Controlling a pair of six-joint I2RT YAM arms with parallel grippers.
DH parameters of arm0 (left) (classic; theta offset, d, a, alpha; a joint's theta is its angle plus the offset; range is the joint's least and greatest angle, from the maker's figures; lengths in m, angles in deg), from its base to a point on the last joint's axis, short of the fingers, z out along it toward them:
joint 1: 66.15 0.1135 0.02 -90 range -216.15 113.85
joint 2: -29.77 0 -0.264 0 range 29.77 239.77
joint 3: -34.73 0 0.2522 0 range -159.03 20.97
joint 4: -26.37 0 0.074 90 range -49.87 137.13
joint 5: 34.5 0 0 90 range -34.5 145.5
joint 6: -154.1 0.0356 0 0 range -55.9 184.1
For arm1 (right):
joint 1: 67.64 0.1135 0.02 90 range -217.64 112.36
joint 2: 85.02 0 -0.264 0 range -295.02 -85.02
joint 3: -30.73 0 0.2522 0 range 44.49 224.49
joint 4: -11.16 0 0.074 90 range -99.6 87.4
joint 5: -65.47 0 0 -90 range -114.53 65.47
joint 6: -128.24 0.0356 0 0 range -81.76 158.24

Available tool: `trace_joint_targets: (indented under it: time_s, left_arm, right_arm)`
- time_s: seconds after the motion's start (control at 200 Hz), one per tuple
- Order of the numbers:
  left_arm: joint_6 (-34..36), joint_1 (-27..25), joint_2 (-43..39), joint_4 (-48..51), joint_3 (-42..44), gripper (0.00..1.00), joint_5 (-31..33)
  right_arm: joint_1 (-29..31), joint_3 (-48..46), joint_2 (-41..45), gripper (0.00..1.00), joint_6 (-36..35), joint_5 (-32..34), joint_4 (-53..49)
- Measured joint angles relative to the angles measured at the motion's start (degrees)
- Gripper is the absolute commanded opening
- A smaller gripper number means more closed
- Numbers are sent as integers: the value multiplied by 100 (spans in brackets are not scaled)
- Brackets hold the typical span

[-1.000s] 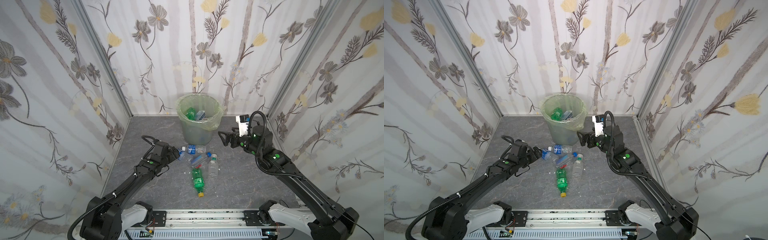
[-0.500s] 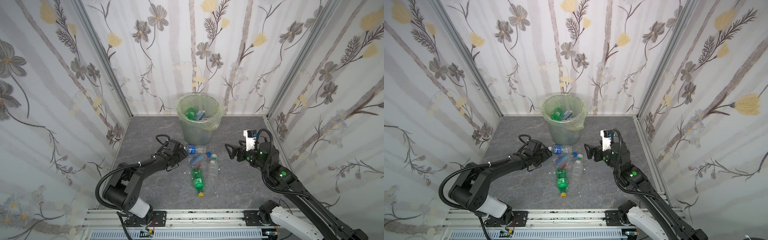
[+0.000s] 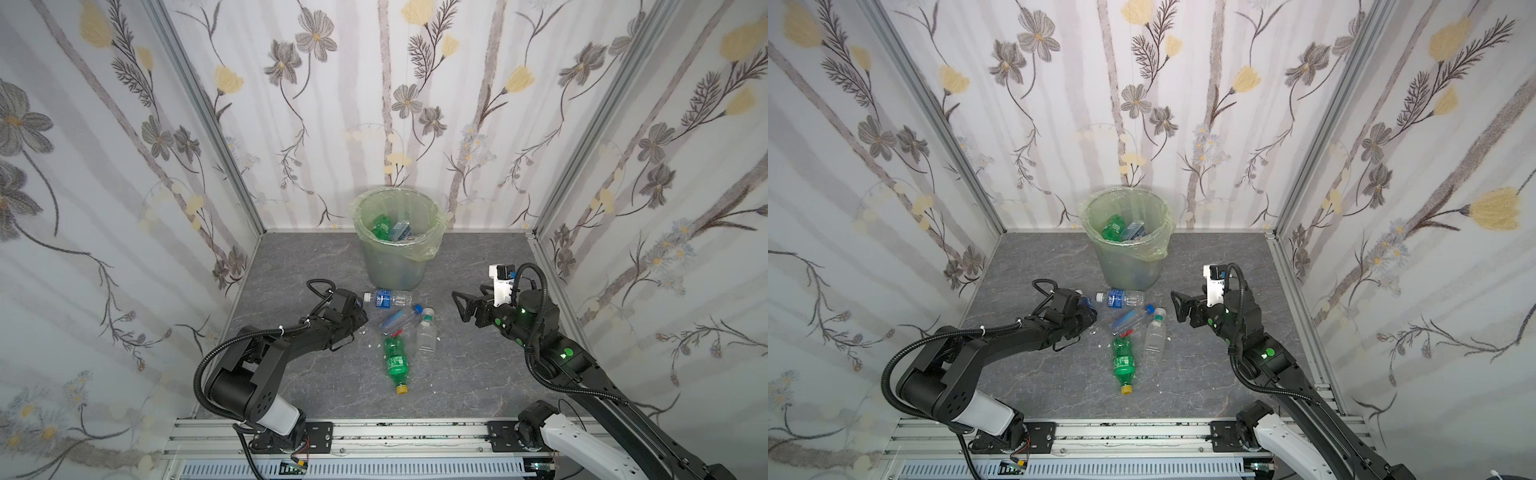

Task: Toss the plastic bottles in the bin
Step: 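Grasp the blue-labelled Pocari Sweat bottle with the left gripper while the right withdraws, then lift the Pocari Sweat bottle over the bin and release it with the left gripper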

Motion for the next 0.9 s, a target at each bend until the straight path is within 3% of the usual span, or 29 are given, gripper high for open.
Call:
trace_joint_targets:
  time_s: [0.135,0.315,0.53,0.664,0.799,0.899]
  left_arm:
    - [234,33,-647,450,291,47,50]
    - [734,151,-2262,981,369,44,116]
    - [1478,260,-3582,1488,-525,50,168]
    - [1845,273,-3418,1652,-1589,48,105]
    - [2131,273,-2463,1705,-3095,48,-118]
    - [2291,262,-1237,1681,-4642,72,-420]
  right_arm:
    - [0,-39,-57,100,2,0,4]
    - [0,-251,-76,99,48,31,-13]
    - [0,-555,-22,99,107,149,-142]
    - [0,-634,74,98,153,151,-227]
    - [0,-671,107,98,216,146,-229]
    - [17,-673,70,97,262,129,-227]
